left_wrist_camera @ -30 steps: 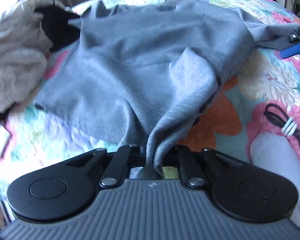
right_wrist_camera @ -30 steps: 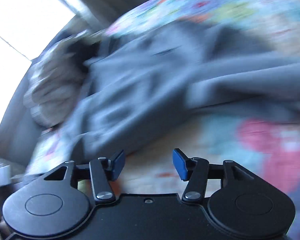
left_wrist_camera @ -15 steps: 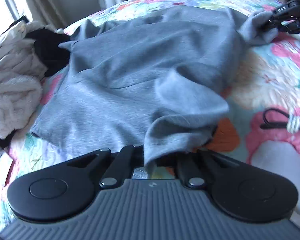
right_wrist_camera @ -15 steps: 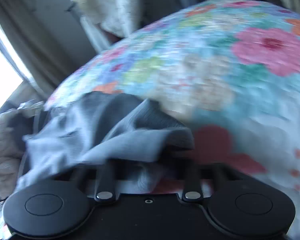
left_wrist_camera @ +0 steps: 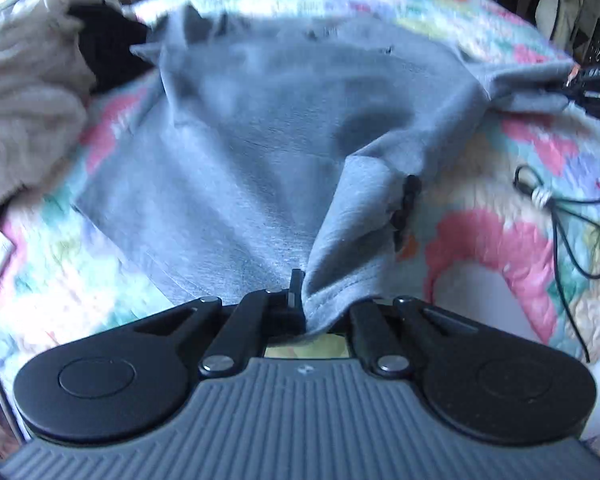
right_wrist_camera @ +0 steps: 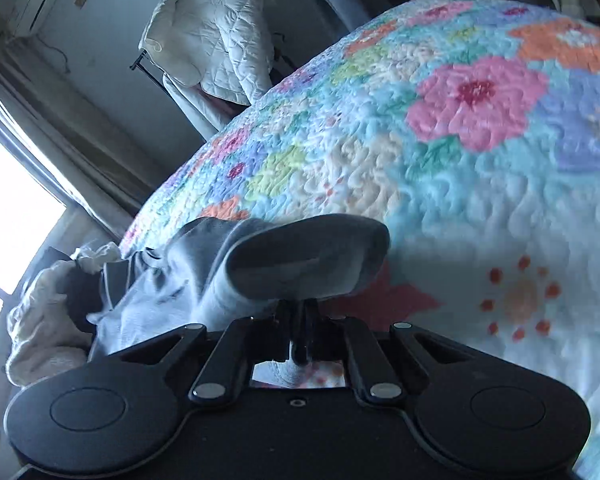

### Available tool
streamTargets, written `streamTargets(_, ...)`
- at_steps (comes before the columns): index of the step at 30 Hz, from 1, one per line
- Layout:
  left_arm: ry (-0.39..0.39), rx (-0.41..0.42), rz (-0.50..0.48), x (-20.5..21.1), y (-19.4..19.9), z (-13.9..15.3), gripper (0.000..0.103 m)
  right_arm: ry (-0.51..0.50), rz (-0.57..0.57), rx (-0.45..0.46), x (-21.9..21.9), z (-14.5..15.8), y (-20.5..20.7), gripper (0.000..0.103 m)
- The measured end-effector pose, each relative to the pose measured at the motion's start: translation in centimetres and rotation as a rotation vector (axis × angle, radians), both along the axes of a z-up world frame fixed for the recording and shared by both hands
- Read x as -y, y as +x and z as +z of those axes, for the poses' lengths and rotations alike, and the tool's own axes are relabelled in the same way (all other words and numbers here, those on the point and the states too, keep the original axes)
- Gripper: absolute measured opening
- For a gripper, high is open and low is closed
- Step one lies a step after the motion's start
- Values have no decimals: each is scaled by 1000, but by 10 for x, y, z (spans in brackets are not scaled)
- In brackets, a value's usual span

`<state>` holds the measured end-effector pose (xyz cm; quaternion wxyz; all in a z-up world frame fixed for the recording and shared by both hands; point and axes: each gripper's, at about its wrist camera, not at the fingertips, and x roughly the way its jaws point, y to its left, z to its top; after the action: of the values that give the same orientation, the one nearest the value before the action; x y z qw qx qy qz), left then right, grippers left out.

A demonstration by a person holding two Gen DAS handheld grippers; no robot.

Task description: Fold clothes

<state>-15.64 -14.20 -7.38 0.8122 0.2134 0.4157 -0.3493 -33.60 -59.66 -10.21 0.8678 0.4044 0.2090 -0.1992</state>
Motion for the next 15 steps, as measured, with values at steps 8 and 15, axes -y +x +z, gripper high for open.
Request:
streamTargets(8,-139,52,109,-11,60,36,2,70,241,213,10,70,113,9)
streamTargets(15,-245,38,289,-38,154,48,2,47,496,201,-28,130,308,9)
